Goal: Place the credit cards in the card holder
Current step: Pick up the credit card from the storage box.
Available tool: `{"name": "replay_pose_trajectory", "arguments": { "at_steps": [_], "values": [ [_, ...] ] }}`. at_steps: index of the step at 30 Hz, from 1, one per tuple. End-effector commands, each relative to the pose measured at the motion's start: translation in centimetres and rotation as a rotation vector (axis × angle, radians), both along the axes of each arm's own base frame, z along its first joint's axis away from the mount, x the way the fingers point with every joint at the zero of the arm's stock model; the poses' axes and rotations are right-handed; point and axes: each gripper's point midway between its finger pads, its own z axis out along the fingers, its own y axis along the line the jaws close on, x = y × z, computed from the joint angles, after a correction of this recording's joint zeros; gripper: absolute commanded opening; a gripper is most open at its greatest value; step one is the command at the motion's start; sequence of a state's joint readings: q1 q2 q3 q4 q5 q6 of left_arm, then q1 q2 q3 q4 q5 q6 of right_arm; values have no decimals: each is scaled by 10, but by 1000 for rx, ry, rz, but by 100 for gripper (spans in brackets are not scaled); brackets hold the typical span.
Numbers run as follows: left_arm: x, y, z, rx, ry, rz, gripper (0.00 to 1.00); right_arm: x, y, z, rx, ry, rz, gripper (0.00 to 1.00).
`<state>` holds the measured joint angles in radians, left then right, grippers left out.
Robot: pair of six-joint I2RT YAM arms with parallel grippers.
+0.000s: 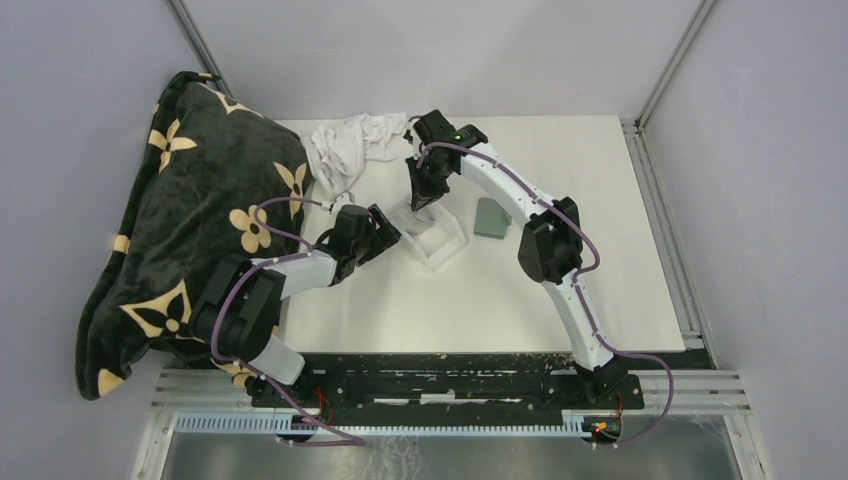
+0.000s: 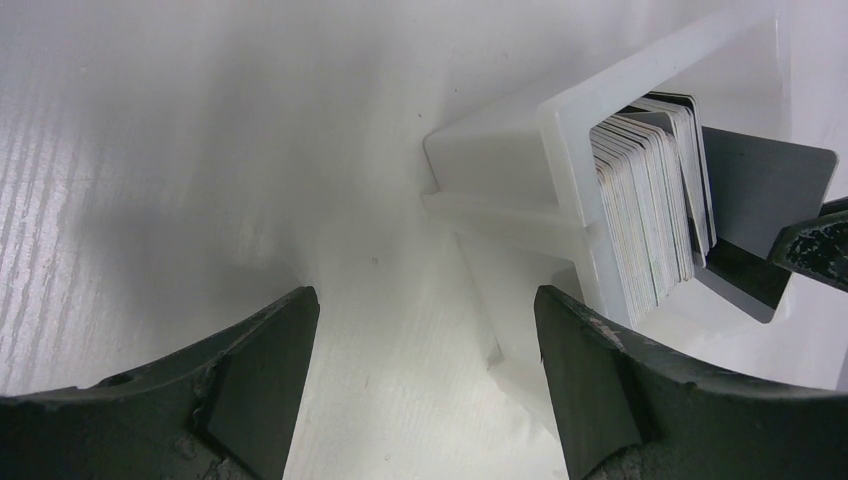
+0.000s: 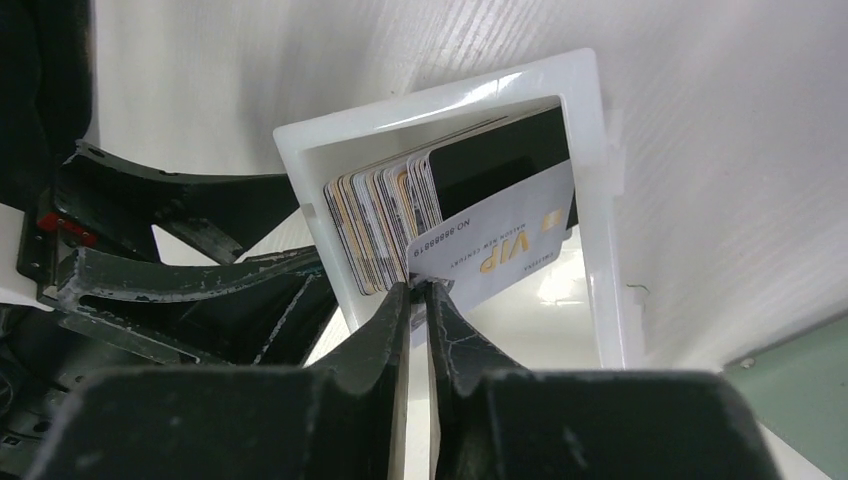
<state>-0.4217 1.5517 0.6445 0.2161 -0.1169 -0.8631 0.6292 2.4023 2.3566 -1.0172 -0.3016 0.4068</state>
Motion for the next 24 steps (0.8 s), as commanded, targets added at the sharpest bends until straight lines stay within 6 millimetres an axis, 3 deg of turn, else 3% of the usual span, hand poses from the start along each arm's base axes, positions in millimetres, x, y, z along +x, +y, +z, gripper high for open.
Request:
{"name": "replay_pose_trajectory", "arguments": {
  "at_steps": [1,5,15,24],
  "values": [
    [21,-11,33,-40,-95,-15,87,1,-3,55,-1,-135,16,10],
    [24,-11,40,-29,-108,-24,86,4,-12,52,-52,-160,10,1],
    [25,-4,58,21,-146,-33,87,12,-36,54,-175,-236,-4,1],
    [18,5,91,53,-210,-40,89,8,-52,87,-198,-313,-14,1]
  ]
}}
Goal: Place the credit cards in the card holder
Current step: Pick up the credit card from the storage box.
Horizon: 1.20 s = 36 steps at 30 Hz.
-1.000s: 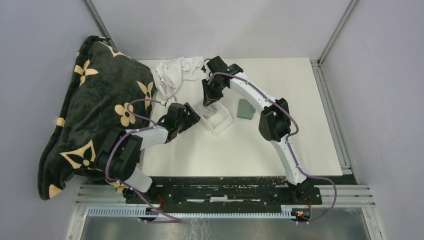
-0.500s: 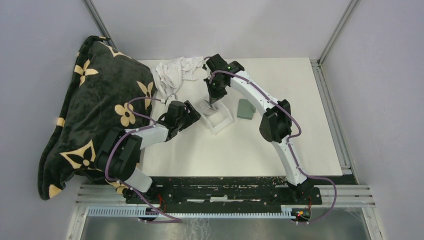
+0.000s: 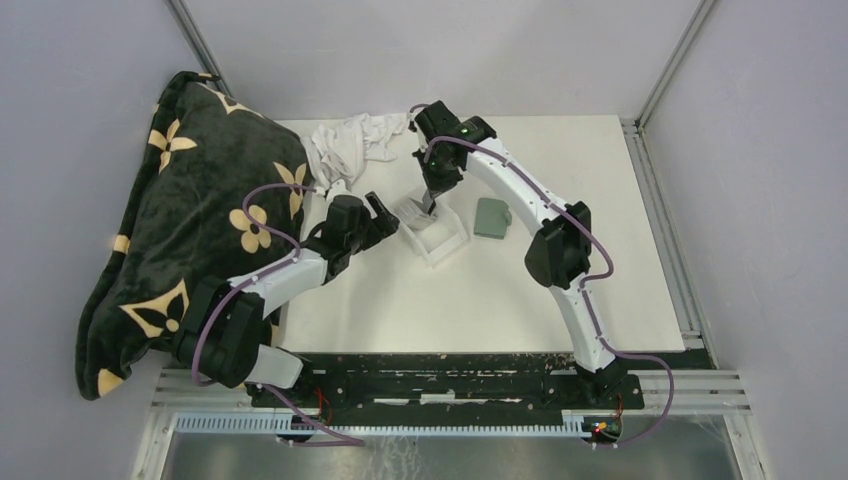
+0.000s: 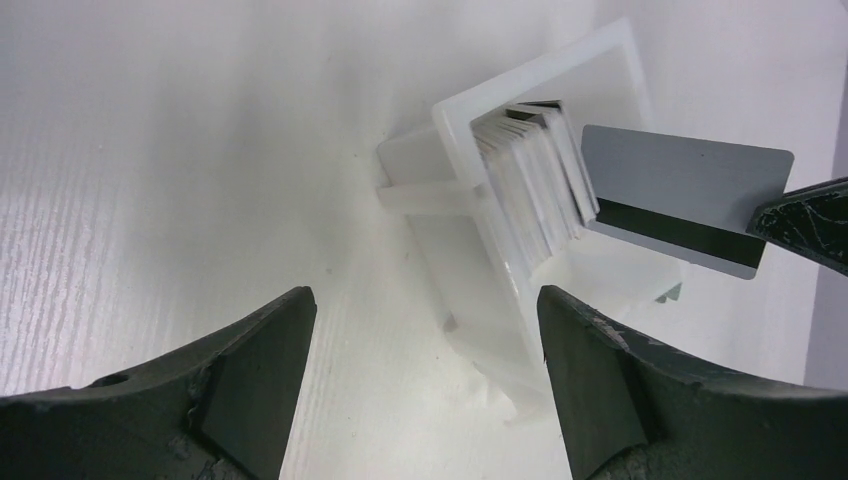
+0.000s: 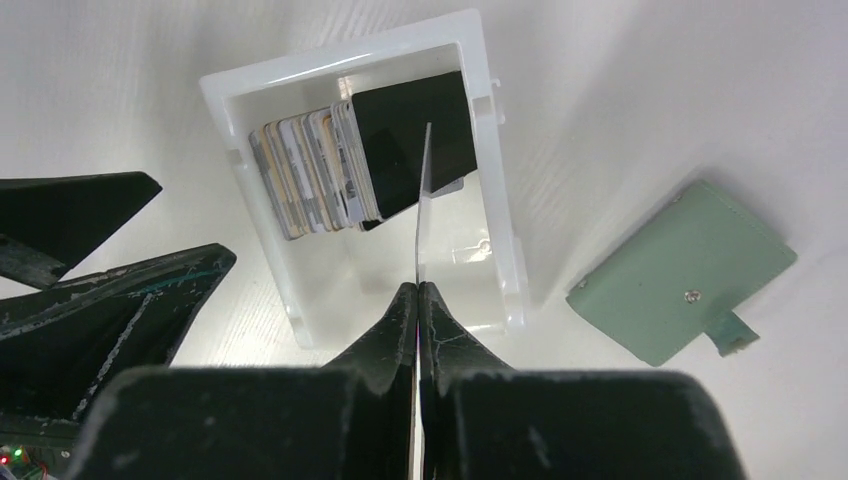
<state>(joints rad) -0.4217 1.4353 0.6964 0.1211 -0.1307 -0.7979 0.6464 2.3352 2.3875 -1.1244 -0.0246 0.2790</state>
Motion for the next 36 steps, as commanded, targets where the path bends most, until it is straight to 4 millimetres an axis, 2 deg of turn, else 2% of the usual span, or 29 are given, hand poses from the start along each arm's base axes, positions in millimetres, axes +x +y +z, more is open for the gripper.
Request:
{"name": "replay_pose_trajectory", "arguments": {
  "at_steps": [1,5,8,13,16,19,25,29,36],
  "values": [
    [11,4,51,27,-139,-16,89,-6,-9,66,39,-127,11,1],
    [7,4,75,36,-196,-50,90,-19,-18,80,47,-134,19,1],
    [2,-5,96,20,-259,-129,92,-34,-23,90,72,-125,39,1],
    [-13,-35,128,-17,-368,-357,96,-73,-31,108,143,-93,106,1],
    [-30,-57,143,-68,-422,-533,99,-98,-33,114,202,-54,155,1],
    [-50,-75,150,-129,-440,-689,100,-121,-35,117,263,-14,191,1],
    [-81,-91,156,-219,-441,-879,99,-154,-33,113,405,83,240,1],
    [-96,-99,157,-274,-409,-980,99,-166,-33,108,467,136,249,1],
    [-112,-104,148,-336,-339,-1103,99,-178,-29,111,589,207,257,1]
  ]
}}
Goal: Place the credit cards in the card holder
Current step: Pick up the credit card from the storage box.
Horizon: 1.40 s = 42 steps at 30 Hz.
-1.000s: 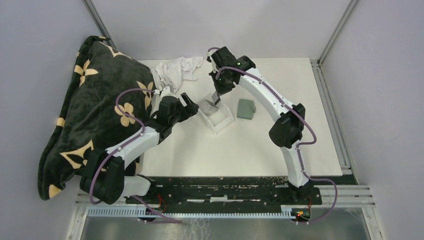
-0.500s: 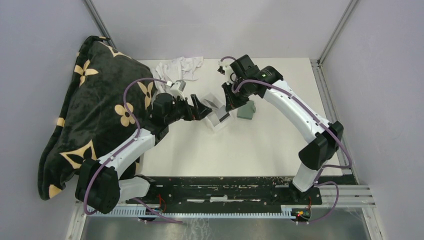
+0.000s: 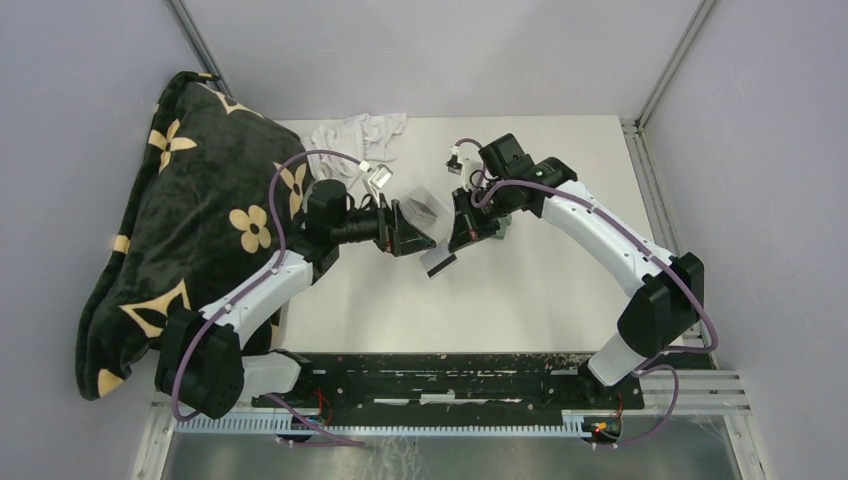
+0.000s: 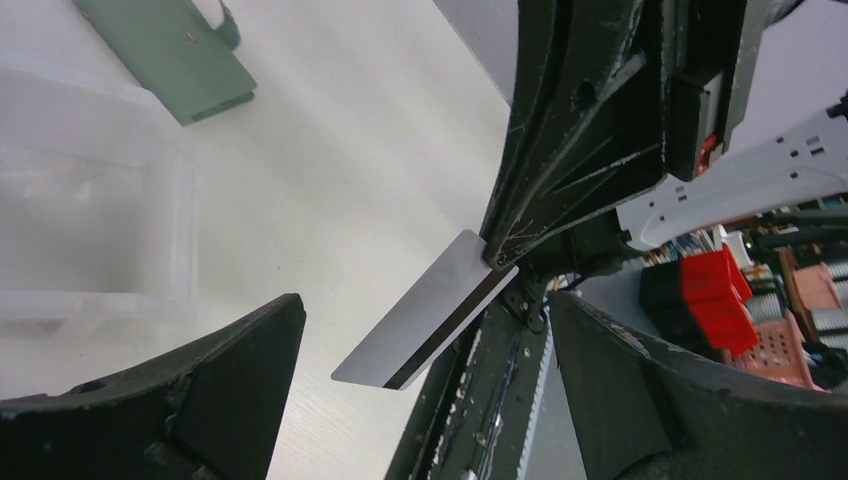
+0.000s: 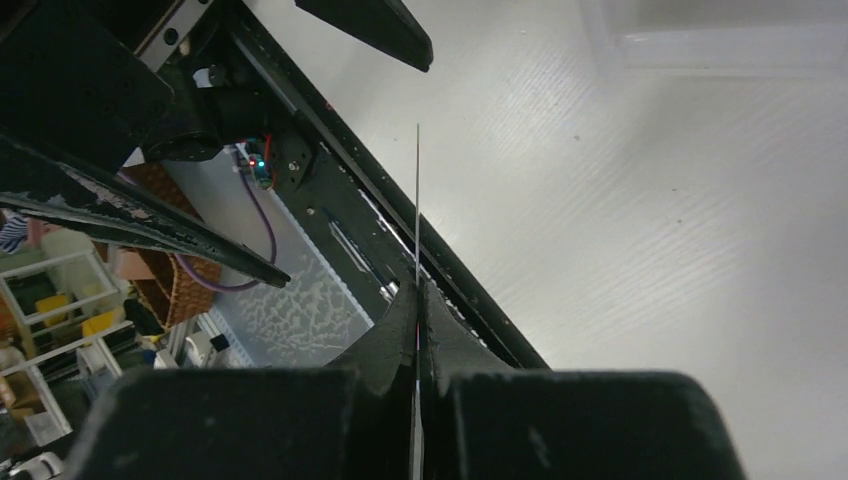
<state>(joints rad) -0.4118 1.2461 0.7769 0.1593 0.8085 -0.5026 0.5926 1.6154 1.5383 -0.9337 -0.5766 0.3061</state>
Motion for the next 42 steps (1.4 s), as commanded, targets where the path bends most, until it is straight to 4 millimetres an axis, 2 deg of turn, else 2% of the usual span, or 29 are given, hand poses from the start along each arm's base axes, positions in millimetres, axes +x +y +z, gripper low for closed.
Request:
{"name": "replay_pose_trajectory", "arguments": {
  "at_steps": [1,6,12,22,26,29,33,42],
  "values": [
    [-13,-4,15,-37,-47,-145,99,-8,12,35,182,-14,28,1],
    [-12,6,6,-36,-22,-141,98,-14,12,36,234,24,26,1],
    [-17,7,-1,-52,22,-189,97,-18,18,33,289,80,33,1],
    [-31,5,-9,-80,108,-280,88,-4,24,29,326,101,18,1],
    [-34,5,-12,-88,139,-306,76,0,26,23,336,120,16,1],
    [-37,4,-14,-95,162,-327,62,3,28,19,352,138,12,1],
    [-37,4,-15,-96,173,-331,56,7,30,13,366,163,7,1],
    [-34,4,-17,-98,188,-334,25,13,25,-2,376,200,-17,1]
  ]
}}
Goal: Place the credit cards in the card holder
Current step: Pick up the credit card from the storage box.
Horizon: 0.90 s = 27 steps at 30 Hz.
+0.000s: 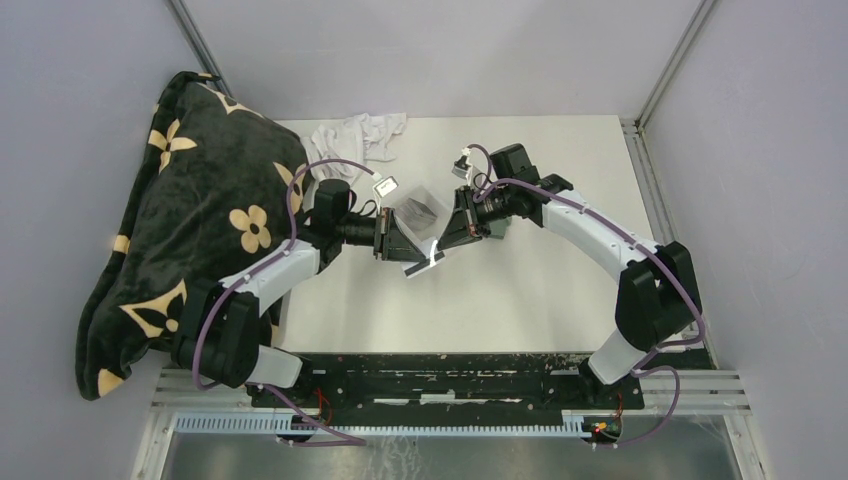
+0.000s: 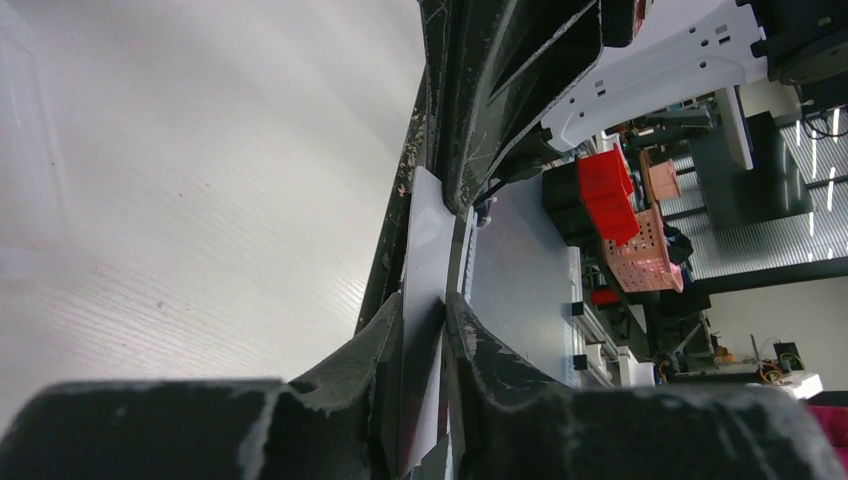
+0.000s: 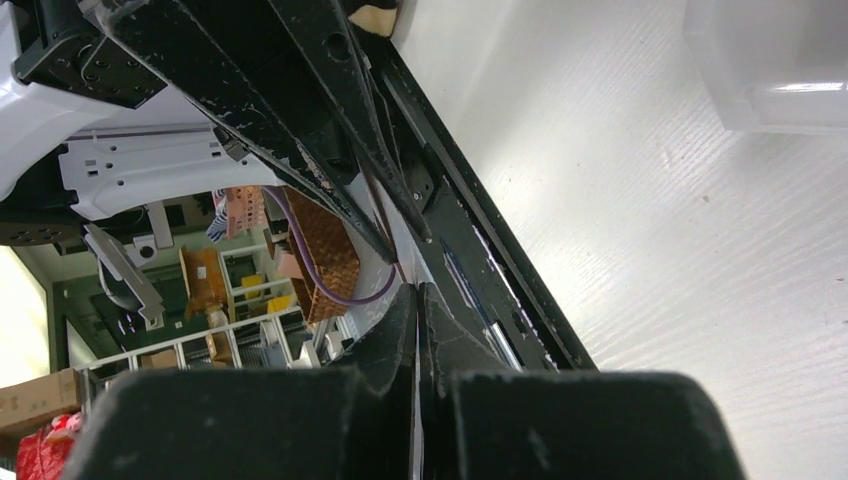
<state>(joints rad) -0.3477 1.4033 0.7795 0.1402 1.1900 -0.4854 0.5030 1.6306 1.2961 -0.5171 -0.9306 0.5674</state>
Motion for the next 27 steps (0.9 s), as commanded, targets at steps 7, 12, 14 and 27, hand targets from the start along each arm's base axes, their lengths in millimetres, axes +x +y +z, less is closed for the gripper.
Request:
{"name": "replay_pose_trajectory", "arguments": {
  "at_steps": [7,12,14,27],
  "values": [
    [9,-3,4,-28,8,1,4,16,-2,5,30,-35,-30,10],
    [36,-8,11,-61,19,164,3,29,-13,2,-60,-120,-116,33],
    [48,-9,18,-96,26,248,3,37,-17,2,-84,-152,-172,40],
    [100,-23,35,-305,180,582,3,66,-16,-1,28,-193,-437,51]
  ]
}}
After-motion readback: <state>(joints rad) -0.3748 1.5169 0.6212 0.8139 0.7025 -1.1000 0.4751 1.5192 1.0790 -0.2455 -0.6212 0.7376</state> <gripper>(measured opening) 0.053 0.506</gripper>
